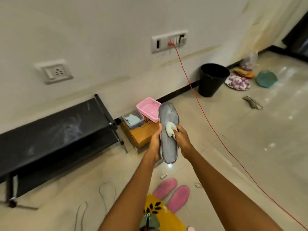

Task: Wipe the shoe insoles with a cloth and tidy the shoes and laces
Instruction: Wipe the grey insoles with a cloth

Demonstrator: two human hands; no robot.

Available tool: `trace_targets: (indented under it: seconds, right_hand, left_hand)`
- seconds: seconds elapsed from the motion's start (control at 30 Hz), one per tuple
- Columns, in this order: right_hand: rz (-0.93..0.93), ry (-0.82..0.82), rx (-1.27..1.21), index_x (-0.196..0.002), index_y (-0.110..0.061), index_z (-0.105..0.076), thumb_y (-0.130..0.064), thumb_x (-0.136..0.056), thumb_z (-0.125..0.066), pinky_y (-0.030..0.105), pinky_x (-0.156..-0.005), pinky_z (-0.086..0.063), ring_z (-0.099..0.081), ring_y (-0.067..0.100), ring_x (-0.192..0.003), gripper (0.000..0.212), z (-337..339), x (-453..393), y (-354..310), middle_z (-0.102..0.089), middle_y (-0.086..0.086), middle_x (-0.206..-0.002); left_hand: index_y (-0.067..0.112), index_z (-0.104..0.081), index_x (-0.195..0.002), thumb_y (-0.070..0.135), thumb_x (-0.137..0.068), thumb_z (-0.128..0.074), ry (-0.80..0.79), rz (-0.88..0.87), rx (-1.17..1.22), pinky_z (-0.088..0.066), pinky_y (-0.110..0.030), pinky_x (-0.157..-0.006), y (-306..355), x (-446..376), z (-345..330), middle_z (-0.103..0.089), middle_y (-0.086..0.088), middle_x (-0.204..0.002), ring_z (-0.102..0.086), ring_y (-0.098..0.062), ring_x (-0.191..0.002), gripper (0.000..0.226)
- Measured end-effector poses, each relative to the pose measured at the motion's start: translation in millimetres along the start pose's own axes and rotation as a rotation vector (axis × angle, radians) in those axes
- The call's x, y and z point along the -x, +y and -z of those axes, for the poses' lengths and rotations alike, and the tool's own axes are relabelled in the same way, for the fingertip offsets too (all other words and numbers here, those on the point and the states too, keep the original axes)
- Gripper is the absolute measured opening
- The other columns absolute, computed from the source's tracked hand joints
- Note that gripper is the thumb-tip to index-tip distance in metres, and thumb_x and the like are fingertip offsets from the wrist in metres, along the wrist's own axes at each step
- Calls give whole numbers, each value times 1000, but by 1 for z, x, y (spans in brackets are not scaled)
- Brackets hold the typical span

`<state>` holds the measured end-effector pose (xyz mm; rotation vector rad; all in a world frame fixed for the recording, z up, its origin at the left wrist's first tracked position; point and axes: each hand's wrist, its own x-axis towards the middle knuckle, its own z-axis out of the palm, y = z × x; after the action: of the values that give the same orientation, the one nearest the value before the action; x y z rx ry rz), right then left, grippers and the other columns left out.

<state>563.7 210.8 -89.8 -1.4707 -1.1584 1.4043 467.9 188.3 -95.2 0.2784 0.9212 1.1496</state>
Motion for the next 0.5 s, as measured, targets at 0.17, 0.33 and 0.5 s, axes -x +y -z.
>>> trace_targets:
  seconds: [0.17, 0.33, 0.5]
  right_hand:
    - [119, -316, 100, -82, -19, -54, -9, -96, -47, 8, -61, -44, -52, 6, -76, 19, -9, 80, -55, -56, -3, -84]
    - [117, -690, 261, -87, -13, -57, -4, -93, -47, 12, -66, -45, -54, 6, -77, 14, -21, 139, -99, -57, -1, -85]
    - [371, -488, 403, -83, -13, -54, -5, -93, -49, 12, -61, -44, -51, 12, -74, 14, -44, 168, -133, -53, -2, -80]
  left_hand:
    - [8, -52, -132, 72, -83, -37, -98, -186, 233, -38, -48, -105, 61, 89, 8, -59, -18, -126, -53, -34, -117, 82]
    - [1, -56, -123, 70, -77, -49, -113, -316, 285, -31, -49, -111, 94, 150, 34, -60, -22, -121, -50, -36, -121, 84]
    - [20, -54, -129, 60, -83, -52, -54, -467, 291, -42, -48, -99, 98, 201, 54, -58, -18, -111, -57, -32, -104, 61]
